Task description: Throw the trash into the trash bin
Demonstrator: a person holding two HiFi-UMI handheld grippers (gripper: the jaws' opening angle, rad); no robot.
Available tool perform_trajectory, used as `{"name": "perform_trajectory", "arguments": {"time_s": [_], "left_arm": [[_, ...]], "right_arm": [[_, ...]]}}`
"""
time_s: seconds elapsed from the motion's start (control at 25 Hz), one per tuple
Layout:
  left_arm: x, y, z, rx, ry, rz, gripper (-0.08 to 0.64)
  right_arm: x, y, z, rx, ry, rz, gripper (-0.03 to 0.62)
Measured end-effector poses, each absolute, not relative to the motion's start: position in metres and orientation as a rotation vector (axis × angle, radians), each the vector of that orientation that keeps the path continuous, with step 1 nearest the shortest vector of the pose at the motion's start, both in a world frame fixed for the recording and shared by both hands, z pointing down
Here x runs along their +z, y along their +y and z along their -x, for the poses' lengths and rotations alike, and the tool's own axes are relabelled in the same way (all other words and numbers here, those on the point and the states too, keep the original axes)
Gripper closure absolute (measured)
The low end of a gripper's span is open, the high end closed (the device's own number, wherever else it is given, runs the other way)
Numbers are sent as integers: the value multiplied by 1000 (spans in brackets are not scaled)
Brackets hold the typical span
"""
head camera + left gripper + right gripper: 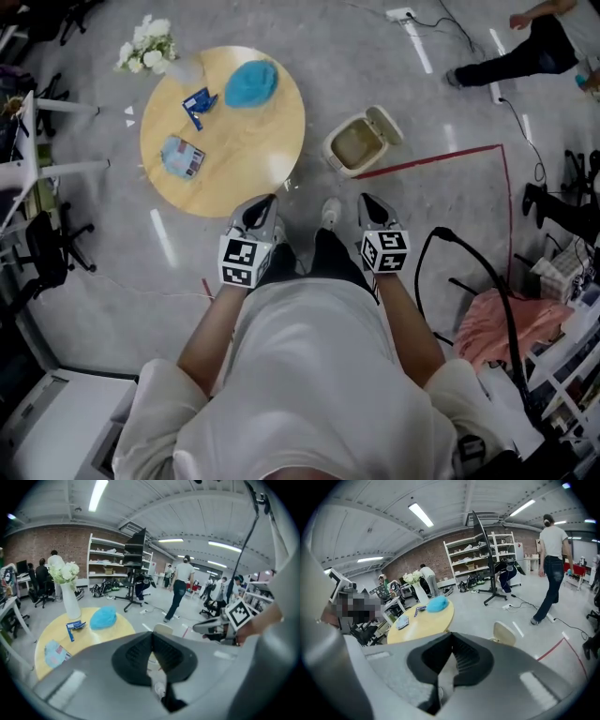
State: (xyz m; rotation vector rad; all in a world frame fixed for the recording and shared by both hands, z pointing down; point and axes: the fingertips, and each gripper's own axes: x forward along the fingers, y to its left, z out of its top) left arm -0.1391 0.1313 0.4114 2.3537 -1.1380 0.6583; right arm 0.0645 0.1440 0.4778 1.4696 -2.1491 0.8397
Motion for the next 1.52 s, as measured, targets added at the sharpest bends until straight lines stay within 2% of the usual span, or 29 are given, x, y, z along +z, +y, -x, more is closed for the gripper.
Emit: {"name": "perform_trajectory", "arguments": {"time_s": [0.76,1.52], "left_arm": [[392,138,129,608,-1154,-2338,555],[392,131,143,567,-1384,-2207,555]], "right_arm": [[446,144,-59,790,-2211,-1440,592],[437,113,-62,745,-2348,-1236,592]]}}
